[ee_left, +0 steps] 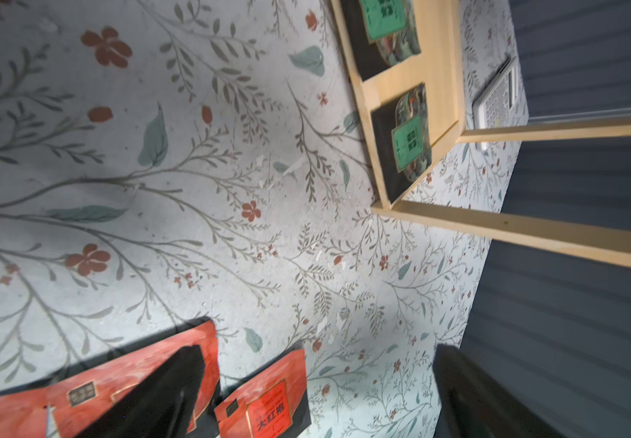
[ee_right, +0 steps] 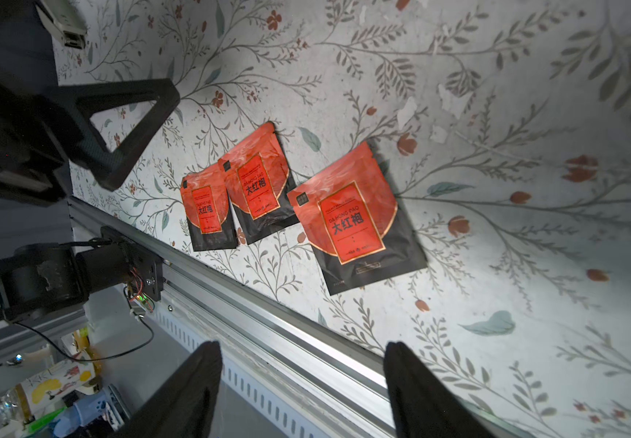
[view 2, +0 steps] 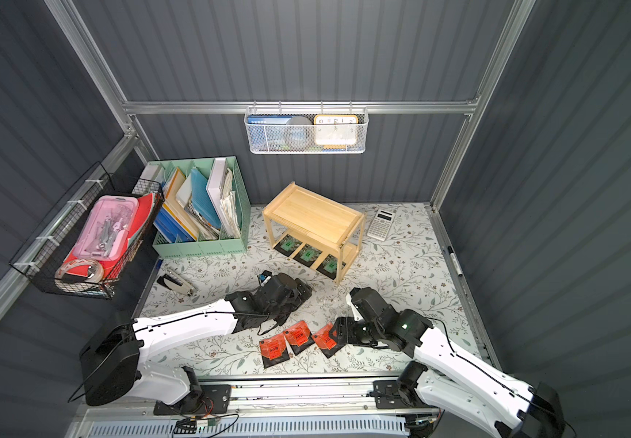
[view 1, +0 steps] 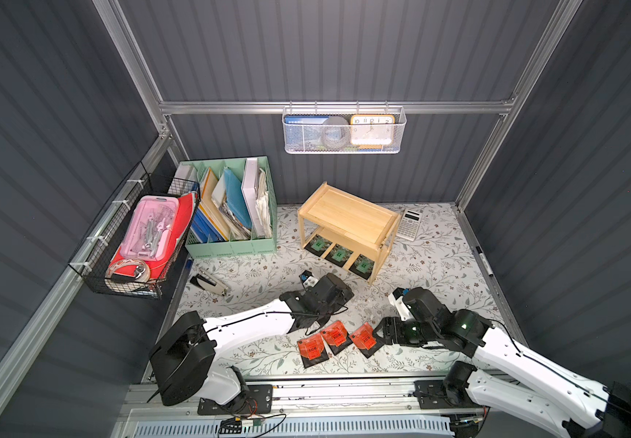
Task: Place the tea bags on the shelf by color
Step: Pick up the tea bag from the center of the board.
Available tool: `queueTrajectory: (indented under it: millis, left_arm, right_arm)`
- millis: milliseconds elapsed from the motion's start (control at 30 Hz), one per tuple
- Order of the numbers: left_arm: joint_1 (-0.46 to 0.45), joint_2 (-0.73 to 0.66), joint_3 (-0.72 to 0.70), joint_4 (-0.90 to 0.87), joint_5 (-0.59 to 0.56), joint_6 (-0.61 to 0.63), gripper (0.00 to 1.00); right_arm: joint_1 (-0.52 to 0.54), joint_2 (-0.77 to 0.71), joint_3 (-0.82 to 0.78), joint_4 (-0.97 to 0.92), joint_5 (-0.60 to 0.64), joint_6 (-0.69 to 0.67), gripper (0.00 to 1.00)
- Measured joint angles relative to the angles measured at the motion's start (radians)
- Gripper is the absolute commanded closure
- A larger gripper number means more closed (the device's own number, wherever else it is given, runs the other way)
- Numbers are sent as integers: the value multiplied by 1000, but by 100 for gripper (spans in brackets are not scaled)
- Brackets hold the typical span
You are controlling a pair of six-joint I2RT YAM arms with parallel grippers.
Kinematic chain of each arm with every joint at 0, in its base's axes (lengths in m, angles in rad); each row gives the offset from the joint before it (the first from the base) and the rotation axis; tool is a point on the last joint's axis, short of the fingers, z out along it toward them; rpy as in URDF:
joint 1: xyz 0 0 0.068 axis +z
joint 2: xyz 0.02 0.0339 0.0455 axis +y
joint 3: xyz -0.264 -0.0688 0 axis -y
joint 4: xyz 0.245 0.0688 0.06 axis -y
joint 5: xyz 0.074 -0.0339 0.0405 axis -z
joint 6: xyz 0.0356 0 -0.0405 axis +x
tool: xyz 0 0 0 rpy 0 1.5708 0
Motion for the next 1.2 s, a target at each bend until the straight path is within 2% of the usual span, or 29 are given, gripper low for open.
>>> queueTrajectory:
  millis: [300, 567, 767, 1200]
  left_arm:
    - [0, -45, -87, 69, 109, 26, 1]
    - [0, -100, -153, 102, 158, 32, 5]
    - [0, -100, -159, 123, 177, 36, 7]
    - [0, -87, -172, 170, 211, 48, 12]
  right_arm:
    - [0, 125, -60, 82, -25, 114, 47]
    - [0, 234, -64, 159, -26, 164, 54]
    - [0, 297, -64, 188, -17, 202, 56]
    - [1, 306, -67, 213, 68, 288, 57]
